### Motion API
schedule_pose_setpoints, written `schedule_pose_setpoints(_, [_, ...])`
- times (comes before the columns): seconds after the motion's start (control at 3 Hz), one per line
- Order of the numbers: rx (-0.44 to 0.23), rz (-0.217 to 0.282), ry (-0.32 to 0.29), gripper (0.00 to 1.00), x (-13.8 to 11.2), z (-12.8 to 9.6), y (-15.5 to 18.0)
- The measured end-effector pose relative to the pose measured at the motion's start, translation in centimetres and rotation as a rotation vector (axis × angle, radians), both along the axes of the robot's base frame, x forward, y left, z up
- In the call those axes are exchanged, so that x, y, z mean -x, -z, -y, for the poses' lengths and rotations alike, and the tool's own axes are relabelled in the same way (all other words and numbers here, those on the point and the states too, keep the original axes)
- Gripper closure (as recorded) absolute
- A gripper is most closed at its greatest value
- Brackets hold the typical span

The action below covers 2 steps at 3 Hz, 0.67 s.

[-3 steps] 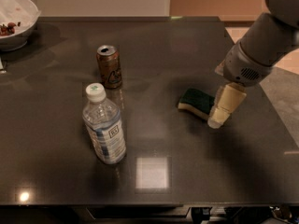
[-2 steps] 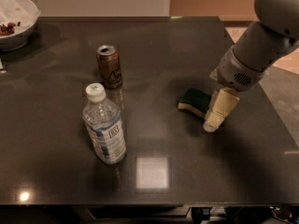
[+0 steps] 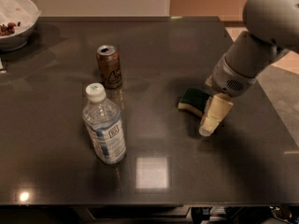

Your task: Move sponge near blue plastic bottle

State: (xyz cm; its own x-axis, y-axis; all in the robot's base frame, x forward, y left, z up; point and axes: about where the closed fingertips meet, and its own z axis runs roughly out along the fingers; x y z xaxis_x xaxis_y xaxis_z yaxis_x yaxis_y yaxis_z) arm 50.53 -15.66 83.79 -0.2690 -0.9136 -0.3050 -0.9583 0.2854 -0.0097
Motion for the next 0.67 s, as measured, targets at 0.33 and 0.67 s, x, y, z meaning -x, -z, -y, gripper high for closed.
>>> schedule_pose_setpoints(0.33, [0.002,-0.012,0.005,0.00,-0.37,0.14,0.60])
schedule_pose_setpoints(0.67, [0.002,-0.016,0.006,0.17,-0.58,0.23,0.76])
